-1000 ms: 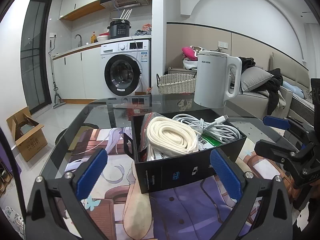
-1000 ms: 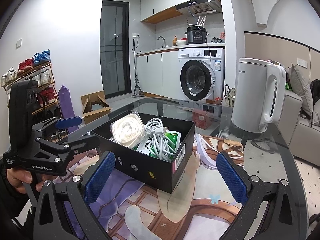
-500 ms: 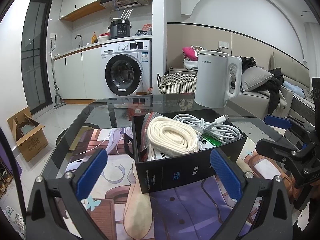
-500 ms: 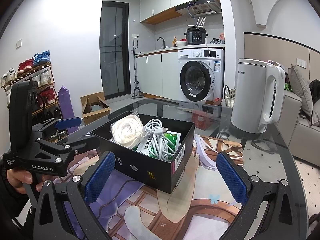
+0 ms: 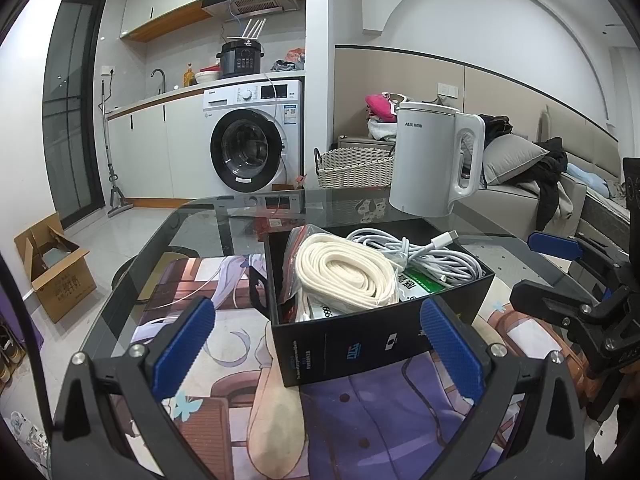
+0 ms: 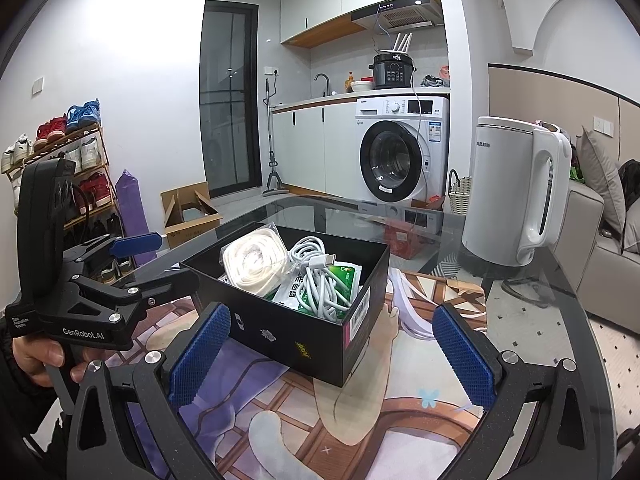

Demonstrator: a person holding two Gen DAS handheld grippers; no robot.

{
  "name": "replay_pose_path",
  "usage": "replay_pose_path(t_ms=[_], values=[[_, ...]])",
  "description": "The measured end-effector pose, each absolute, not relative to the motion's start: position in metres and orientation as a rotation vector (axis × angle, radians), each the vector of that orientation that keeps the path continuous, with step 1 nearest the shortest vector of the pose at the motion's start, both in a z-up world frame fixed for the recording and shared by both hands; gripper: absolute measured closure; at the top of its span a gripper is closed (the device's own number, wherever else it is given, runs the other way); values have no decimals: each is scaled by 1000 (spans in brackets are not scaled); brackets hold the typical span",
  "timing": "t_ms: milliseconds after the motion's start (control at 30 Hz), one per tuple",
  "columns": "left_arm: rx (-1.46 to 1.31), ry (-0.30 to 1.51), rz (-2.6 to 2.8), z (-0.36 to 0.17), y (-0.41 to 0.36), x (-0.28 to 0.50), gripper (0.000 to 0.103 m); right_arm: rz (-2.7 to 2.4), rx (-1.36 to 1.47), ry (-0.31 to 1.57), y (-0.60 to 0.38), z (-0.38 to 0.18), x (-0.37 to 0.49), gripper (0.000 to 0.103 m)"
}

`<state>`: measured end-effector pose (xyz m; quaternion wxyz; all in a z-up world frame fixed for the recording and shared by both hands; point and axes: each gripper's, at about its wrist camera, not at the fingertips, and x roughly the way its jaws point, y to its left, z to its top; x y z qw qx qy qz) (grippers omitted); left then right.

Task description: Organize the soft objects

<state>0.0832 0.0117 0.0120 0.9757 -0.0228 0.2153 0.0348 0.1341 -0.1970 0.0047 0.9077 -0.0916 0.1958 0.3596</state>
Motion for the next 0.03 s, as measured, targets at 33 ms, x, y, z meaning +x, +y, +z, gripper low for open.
replay_pose_path(t_ms=[33], values=[[-45,435,71,12,11,84,0,742,-189,404,-197,5,134,0]])
